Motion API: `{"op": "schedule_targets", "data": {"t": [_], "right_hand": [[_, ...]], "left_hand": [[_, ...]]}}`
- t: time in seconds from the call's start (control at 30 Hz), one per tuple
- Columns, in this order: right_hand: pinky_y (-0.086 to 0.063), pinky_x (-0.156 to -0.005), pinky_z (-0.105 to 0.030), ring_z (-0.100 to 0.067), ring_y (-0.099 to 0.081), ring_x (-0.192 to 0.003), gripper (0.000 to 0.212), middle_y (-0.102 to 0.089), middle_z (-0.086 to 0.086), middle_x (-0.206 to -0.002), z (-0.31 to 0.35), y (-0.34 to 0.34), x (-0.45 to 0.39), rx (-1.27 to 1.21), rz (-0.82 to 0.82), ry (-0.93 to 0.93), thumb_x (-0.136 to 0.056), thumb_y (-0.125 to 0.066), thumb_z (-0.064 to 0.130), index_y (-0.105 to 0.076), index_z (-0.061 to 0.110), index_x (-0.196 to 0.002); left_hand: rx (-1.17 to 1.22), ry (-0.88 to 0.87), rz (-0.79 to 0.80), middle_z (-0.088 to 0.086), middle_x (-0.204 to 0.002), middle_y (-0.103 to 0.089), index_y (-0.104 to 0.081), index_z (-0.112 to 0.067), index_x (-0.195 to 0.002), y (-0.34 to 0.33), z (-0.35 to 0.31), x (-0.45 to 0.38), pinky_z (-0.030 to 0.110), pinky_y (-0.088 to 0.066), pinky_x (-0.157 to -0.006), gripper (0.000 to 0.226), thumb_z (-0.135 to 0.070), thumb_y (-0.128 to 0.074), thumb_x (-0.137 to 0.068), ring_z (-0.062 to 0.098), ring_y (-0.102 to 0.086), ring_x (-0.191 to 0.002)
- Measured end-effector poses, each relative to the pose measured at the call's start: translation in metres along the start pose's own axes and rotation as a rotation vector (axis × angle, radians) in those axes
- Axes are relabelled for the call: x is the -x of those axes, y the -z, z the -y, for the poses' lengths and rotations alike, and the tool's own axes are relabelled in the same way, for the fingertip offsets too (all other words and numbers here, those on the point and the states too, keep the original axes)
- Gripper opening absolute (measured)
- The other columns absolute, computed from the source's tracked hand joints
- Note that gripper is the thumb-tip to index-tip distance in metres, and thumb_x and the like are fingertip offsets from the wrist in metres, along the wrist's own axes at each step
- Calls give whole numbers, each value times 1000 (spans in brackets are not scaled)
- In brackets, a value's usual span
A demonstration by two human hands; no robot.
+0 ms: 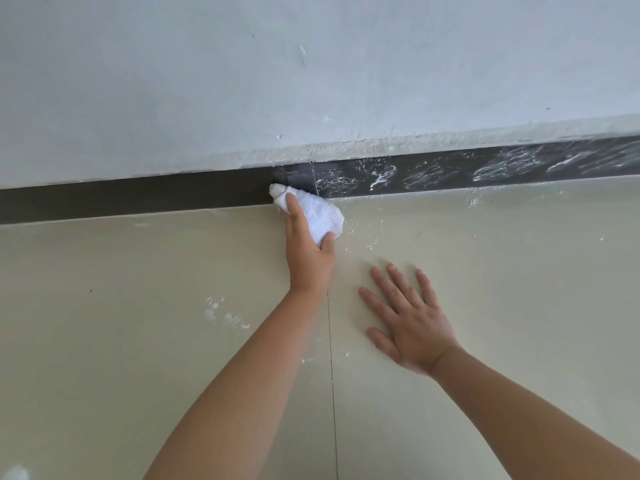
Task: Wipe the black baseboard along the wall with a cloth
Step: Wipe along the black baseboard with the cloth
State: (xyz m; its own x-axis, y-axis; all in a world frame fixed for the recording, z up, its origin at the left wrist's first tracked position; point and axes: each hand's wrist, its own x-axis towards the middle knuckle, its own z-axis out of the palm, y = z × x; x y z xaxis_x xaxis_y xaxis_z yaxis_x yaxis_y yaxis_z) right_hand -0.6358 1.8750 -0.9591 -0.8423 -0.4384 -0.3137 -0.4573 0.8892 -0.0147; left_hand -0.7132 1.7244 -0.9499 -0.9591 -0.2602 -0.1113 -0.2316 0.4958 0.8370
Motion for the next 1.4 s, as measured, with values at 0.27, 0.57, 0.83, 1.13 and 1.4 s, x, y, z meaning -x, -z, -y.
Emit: {"op": "schedule_targets", "data": {"t": [0.27,0.57,0.83,1.13,1.4], "right_hand": [[-7,-105,-45,-34,-55,-115,74,-55,-10,-130,3,-2,0,-16,-18,-48,-95,4,46,-60,20,-120],[-7,-105,-44,-31,-55,-115,74,-56,-8,-129,2,0,1,-38,-8,-68,-94,5,46,-60,23,-120],[-6,-105,-42,-31,-56,-114,58,-58,-9,-127,4,4,6,-56,-42,-53,-88,-21,49,-63,22,-117],[-7,-104,-43,-29,-58,-112,63,-59,-7,-126,3,3,6,-64,-26,-46,-94,-10,47,-64,23,-115],[-8,-104,-42,-26,-57,-114,74,-58,-4,-127,0,3,5,-54,2,-51,-94,6,44,-62,26,-118]], "left_hand": [[-55,-369,-43,29,-145,-20,-19,4,-138,2,-29,-11,-7,-14,-87,69,10,-52,-79,29,-32,-128],[-106,-407,-45,39,-138,-23,-21,15,-132,-2,-12,-2,-2,-11,-94,63,12,-53,-79,49,-30,-126],[-156,-176,-123,21,-148,-18,-13,-1,-140,25,10,16,11,-18,-96,69,8,-50,-82,35,-25,-134],[-157,-133,-79,20,-150,-11,-10,-5,-141,5,-15,0,6,-18,-88,71,11,-45,-81,33,-24,-135],[-230,-210,200,10,-153,-10,-8,-17,-143,-35,-18,10,23,-33,-76,73,9,-41,-83,32,-44,-119]]}}
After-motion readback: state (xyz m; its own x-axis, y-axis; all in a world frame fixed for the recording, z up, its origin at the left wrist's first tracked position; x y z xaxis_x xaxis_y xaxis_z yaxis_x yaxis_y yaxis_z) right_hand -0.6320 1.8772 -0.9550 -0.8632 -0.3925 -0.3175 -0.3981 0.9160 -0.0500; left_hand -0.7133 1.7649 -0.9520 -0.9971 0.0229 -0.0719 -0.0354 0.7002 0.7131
